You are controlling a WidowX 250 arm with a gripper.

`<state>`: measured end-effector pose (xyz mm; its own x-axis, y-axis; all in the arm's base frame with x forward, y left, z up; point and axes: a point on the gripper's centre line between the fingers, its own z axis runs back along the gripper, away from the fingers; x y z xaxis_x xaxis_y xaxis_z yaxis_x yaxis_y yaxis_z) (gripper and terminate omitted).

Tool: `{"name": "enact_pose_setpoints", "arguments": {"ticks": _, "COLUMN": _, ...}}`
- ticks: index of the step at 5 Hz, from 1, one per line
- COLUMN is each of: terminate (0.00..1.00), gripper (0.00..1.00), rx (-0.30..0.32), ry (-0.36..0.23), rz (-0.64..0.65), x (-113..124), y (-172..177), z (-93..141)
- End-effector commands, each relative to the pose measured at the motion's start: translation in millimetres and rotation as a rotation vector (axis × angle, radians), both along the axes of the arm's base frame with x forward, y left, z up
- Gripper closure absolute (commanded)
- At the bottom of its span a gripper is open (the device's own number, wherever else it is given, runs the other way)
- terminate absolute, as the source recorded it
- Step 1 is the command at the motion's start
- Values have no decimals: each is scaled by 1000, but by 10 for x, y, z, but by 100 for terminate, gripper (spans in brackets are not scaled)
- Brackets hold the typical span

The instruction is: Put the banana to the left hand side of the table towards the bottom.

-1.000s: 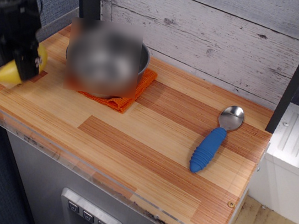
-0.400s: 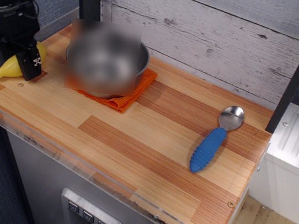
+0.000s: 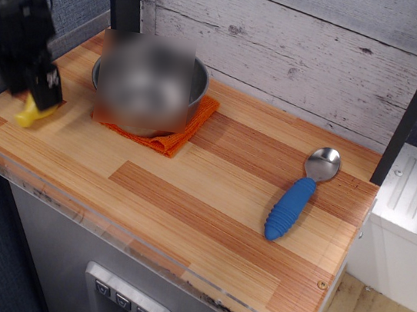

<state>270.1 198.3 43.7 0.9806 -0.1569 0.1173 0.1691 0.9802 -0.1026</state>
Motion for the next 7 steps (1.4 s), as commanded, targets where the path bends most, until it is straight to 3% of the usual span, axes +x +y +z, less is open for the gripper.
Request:
{"name": "enact_pose_setpoints", "arguments": {"ticks": 1, "terminate": 0, "gripper": 0, "rx": 134, "ry": -186, "rz": 54, "x": -40, "y": -135, "z": 941}}
{"name": "enact_pose_setpoints", "arguments": {"ticks": 2, "terminate": 0, "gripper": 0, "rx": 208, "ry": -182, "rz": -42, "x": 63, "y": -452, "z": 1082}}
{"name": "enact_pose_setpoints", "arguments": {"ticks": 3, "terminate": 0, "gripper": 0, "rx": 182, "ry": -160, "rz": -11, "x": 148, "y": -780, "z": 1059}}
{"name": "enact_pose_setpoints", "arguments": {"ticks": 5, "terminate": 0, "gripper": 0, "rx": 137, "ry": -115, "rz": 151, "x": 151, "y": -898, "z": 971}}
{"name": "enact_pose_setpoints", "arguments": {"ticks": 6, "terminate": 0, "gripper": 0, "rx": 137, "ry": -115, "rz": 151, "x": 151, "y": -898, "z": 971}}
{"name": "enact_pose_setpoints", "arguments": {"ticks": 7, "terminate": 100, "gripper": 0, "rx": 137, "ry": -115, "rz": 151, "x": 151, "y": -898, "z": 971}}
